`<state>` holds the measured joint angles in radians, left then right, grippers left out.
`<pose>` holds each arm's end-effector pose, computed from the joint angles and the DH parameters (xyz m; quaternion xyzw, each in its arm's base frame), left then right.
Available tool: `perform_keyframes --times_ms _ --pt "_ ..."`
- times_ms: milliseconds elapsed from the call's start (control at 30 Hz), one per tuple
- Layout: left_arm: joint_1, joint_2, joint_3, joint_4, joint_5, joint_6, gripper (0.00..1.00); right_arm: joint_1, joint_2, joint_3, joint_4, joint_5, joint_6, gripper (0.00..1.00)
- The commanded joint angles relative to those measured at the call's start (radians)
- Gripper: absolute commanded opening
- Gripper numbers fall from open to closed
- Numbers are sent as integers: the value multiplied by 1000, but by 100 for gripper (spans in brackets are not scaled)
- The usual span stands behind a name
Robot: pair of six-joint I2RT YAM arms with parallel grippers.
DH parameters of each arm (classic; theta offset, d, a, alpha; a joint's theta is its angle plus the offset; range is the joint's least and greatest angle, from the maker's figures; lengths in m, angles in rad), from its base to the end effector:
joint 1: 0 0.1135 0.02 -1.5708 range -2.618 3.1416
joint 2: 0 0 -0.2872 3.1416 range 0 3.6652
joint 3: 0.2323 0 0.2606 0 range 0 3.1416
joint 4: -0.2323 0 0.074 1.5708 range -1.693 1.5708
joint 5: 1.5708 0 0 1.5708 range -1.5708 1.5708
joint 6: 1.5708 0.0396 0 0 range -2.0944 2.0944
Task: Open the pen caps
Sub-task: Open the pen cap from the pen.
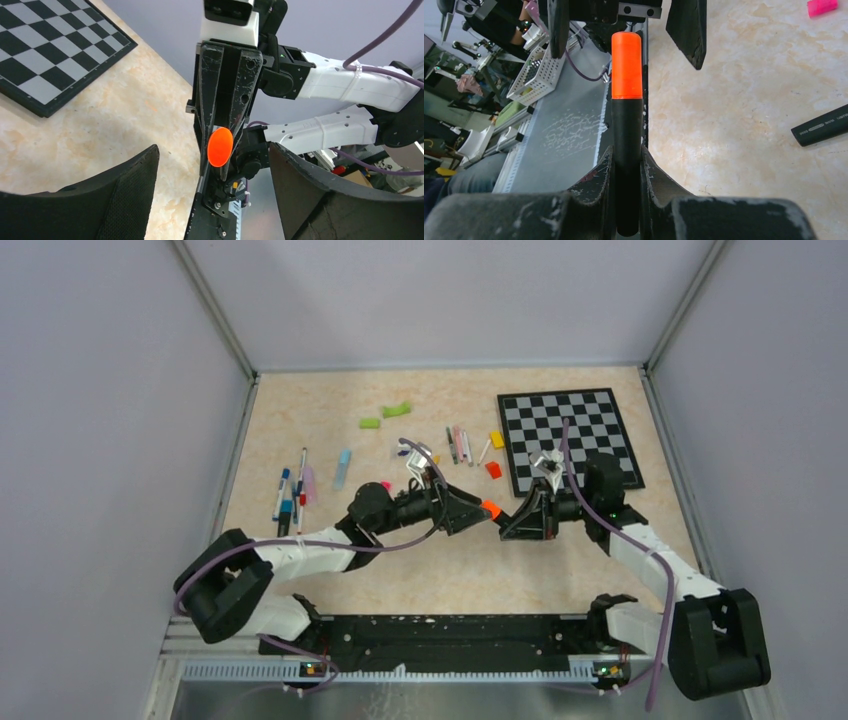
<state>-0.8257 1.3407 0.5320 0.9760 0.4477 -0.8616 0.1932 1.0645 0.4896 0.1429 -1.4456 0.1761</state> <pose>0.1780 -0.2183 0.2694 0.1582 0.6324 -0.6516 0.3879 0.1866 0.0765 0.2441 -0.3620 0.6286 0.6219 0.2952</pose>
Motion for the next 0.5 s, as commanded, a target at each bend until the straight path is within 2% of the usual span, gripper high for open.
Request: perform_keyframes --times_ms 0,100,233,367,400,467 --pt "-35 41 48 134 -9 -6 80 -4 9 10 72 -5 47 0" --pt "-55 66 66 146 -16 -1 73 -1 12 9 74 7 47 0" --pt "-66 91 81 147 -18 -3 58 1 15 5 73 12 49 0" --pt "-74 103 96 136 -23 -4 37 4 18 4 73 11 48 0" --pt "-75 106 98 135 -25 -4 30 6 18 4 73 11 48 0" --pt "-75 103 97 136 -35 -4 9 10 20 2 73 9 49 0"
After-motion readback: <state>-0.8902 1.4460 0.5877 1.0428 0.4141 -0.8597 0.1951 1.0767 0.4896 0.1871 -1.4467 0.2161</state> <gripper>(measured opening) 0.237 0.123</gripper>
